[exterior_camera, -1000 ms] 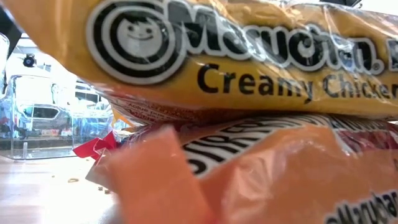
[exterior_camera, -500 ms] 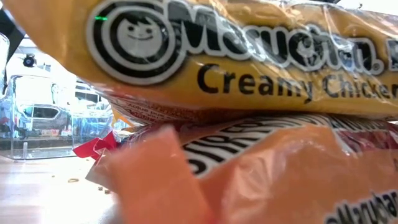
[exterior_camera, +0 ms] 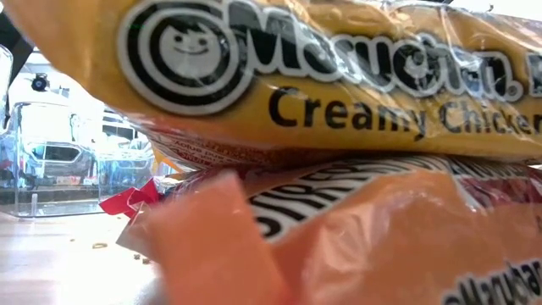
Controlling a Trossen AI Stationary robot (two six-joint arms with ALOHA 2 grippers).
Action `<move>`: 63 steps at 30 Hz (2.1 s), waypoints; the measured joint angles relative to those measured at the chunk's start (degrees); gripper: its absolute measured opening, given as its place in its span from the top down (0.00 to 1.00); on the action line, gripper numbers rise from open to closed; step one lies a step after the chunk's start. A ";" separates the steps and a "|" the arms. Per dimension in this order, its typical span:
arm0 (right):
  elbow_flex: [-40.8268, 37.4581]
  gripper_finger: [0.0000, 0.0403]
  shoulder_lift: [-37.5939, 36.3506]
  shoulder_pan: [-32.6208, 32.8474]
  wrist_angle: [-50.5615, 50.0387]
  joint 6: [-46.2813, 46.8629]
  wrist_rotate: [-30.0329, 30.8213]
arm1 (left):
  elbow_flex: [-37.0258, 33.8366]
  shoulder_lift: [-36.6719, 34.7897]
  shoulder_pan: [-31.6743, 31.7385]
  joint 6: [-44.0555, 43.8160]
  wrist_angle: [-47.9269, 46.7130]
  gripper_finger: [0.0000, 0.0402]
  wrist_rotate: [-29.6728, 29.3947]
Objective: Sort Maruchan noodles
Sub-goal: Put the yellow noodles pack into the top transparent bin
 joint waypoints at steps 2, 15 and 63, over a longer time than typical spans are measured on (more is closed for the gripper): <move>0.02 0.83 -0.15 0.11 -0.41 0.02 0.15 | -0.01 0.07 0.00 -0.13 -0.21 0.71 0.08; 0.15 0.65 -3.82 0.47 -11.88 1.13 0.41 | -0.11 0.13 0.14 -1.28 -1.43 0.72 0.19; -14.14 0.67 -15.19 0.49 -2.67 10.10 4.79 | -36.66 -55.78 9.47 -19.34 -4.80 0.71 -51.05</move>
